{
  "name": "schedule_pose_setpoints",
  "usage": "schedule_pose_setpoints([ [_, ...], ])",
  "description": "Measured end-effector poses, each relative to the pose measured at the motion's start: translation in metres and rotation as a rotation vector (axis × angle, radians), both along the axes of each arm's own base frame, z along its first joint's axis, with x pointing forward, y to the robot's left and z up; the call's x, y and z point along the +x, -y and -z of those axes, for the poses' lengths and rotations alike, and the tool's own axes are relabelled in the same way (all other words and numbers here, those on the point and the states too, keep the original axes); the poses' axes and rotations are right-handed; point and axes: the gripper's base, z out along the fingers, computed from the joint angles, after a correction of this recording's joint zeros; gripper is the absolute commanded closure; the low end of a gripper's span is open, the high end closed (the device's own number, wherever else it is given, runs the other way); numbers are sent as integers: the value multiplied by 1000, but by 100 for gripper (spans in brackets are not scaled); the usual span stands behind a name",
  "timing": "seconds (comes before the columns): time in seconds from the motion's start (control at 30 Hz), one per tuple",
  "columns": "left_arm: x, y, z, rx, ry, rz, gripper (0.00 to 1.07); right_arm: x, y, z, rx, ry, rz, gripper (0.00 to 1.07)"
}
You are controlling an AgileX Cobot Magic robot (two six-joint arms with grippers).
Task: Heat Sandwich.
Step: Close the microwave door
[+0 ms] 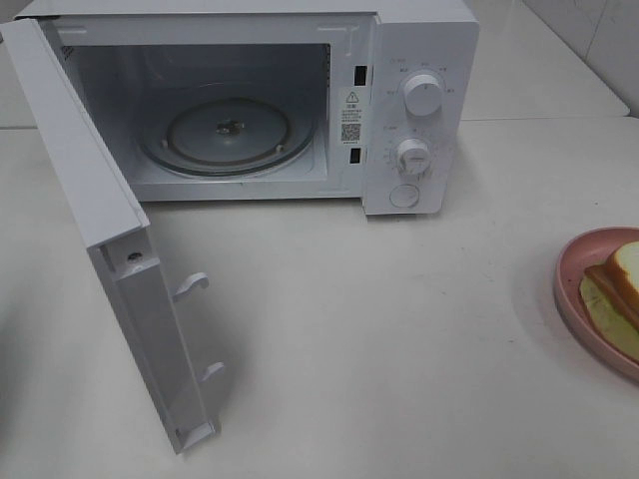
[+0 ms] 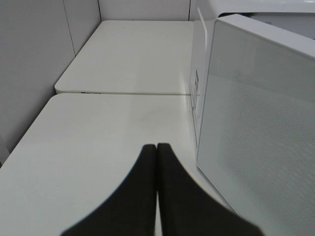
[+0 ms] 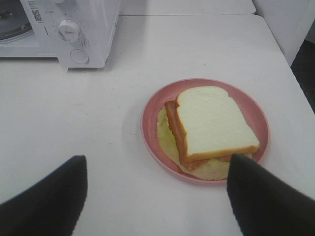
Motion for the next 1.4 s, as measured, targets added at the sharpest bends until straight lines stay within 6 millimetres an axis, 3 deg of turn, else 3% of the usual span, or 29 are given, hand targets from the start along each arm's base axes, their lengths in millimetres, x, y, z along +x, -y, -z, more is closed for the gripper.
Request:
schedule_pose_setpoints([
  [0.43,27,5,20,46,-22,70,107,0,0,0,0,0,0,32],
  [1.1,58,29,42,27,4,343,107,0,0,0,0,0,0,32],
  [1.4,71,61,48,6,-18,473,107,0,0,0,0,0,0,32],
])
